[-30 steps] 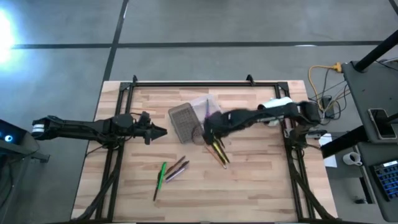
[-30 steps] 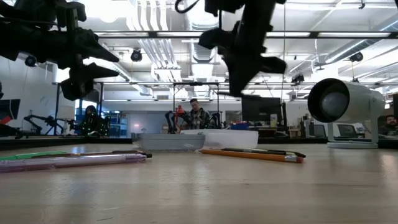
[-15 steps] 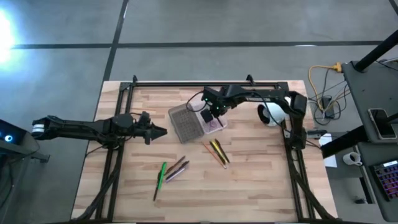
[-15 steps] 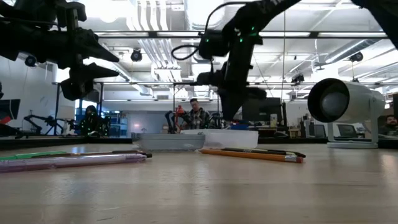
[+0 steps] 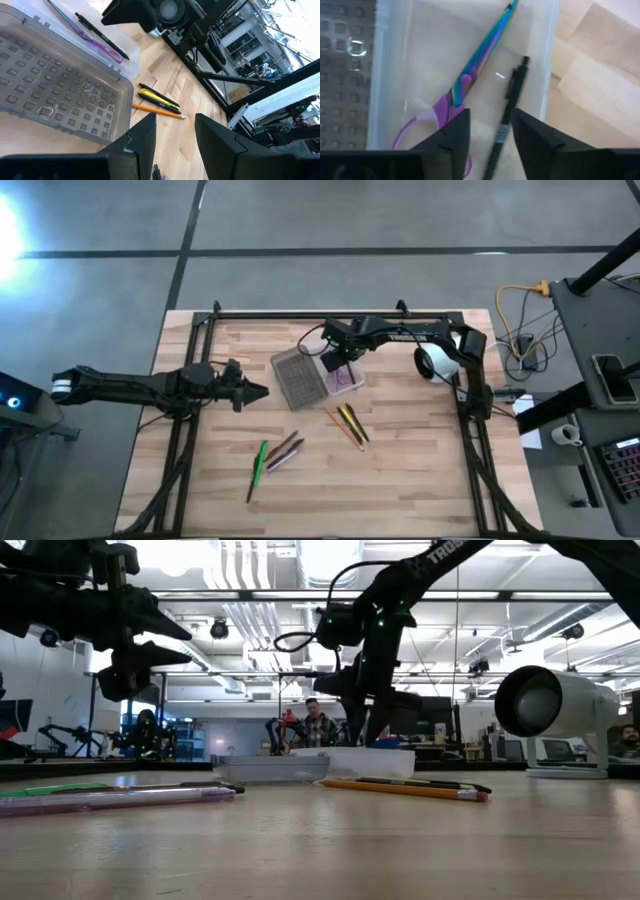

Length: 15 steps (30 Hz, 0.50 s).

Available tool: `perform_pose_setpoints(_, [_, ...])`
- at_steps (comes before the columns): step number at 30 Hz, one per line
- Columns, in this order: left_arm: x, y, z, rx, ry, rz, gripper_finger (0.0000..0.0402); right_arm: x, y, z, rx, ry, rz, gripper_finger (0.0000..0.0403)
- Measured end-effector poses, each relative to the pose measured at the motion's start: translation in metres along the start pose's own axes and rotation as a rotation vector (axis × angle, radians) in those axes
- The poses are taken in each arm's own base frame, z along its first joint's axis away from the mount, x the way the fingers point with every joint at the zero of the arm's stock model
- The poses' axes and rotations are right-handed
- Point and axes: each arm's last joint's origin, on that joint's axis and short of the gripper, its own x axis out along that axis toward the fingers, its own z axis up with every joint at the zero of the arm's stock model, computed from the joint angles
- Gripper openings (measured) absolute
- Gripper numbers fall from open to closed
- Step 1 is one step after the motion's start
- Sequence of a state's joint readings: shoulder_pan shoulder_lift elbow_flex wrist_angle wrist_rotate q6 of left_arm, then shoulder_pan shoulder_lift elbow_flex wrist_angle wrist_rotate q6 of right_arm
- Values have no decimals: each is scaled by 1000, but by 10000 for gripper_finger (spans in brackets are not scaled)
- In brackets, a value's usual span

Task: Pick & place school supplies into a supply box
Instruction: Put the green pen into the black supply box

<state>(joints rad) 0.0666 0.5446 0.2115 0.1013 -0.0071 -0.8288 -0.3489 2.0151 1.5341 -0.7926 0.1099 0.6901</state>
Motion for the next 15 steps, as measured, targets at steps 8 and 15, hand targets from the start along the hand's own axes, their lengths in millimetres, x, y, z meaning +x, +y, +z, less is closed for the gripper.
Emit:
perform_pose_setpoints(8, [0, -2, 2, -1, -16, -15, 120, -48, 20, -12, -106, -124, 89, 193])
perform_pose_setpoints(15, [-7, -9, 8, -113, 170, 270, 100, -84, 30, -40, -43, -176, 31, 195])
